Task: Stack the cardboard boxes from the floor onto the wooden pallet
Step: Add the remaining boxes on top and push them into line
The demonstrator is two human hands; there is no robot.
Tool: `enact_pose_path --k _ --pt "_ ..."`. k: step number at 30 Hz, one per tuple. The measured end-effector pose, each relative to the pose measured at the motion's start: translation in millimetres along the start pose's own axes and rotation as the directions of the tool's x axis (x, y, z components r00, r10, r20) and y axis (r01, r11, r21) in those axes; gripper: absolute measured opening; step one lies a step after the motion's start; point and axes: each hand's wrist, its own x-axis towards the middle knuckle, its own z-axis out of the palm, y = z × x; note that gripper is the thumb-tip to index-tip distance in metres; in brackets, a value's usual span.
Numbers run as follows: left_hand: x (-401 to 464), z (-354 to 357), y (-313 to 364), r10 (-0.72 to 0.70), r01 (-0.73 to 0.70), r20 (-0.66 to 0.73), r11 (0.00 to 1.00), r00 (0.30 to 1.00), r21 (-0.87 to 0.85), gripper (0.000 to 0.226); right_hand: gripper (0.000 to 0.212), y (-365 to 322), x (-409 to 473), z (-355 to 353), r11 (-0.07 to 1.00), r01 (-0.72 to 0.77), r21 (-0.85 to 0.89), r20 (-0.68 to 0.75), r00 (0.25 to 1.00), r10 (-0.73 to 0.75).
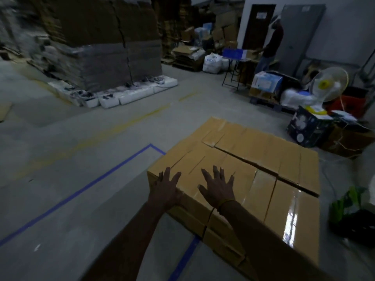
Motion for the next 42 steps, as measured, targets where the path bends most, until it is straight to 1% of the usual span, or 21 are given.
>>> enact_pose_path --k 3,6,12,16,20,24,28,30,33,37,42 --pt "37.7 -11.9 -7.3 -0.003 0.003 -0.003 1.000 1.000 0.023 0.077 0.067 -3.3 47.8 -8.3 0.999 0.031 0.010 -0.020 0.999 -0.031" --pt "75.0 -26.9 -14.4 -0.037 0.037 -0.001 0.999 0.999 0.039 0.077 0.067 -10.0 94.3 -17.9 0.996 0.087 0.008 -0.035 0.996 -0.087" --pt "140.5 -49.8 -32.1 -0.089 0.090 -0.005 0.996 0.996 0.029 0.079 0.067 -20.4 176.0 -29.5 0.983 0.181 0.025 -0.012 0.983 -0.181" --pt "175.2 -62.8 -61.1 -0.097 0.098 -0.015 0.993 0.995 0.066 0.079 0.066 -47.0 220.5 -18.3 0.974 0.221 0.051 0.027 0.975 -0.222" --pt "209.4 -71.5 -110.4 -0.104 0.104 -0.006 0.992 0.995 0.067 0.079 0.067 -88.0 267.3 -2.6 0.969 0.242 0.053 0.065 0.967 -0.245" --pt "248.9 -79.6 -180.7 -0.088 0.086 0.014 0.993 0.996 0.086 0.079 0.066 -140.4 323.8 14.1 0.976 0.212 0.053 0.068 0.974 -0.216" --pt "287.9 -101.0 -266.7 -0.065 0.063 0.020 0.993 0.998 0.101 0.080 0.067 -199.3 380.0 27.3 0.986 0.163 0.040 0.073 0.983 -0.166" --pt "305.4 -114.0 -306.9 -0.064 0.057 0.051 0.991 0.997 0.118 0.079 0.068 -230.2 404.0 27.7 0.990 0.136 0.039 0.084 0.987 -0.138" --pt "341.6 -132.7 -358.9 -0.039 0.029 0.071 0.990 0.997 0.136 0.080 0.068 -274.7 440.6 22.0 0.993 0.099 0.056 0.059 0.993 -0.103" --pt "393.0 -146.1 -396.9 0.010 -0.021 0.089 0.992 0.996 0.123 0.080 0.069 -310.6 484.8 17.4 0.999 0.052 0.011 0.067 0.996 -0.052" --pt "469.3 -157.4 -423.6 0.098 -0.105 0.071 0.989 0.993 0.102 0.080 0.068 -331.2 563.7 8.6 1.000 -0.006 0.017 0.041 0.999 0.005"
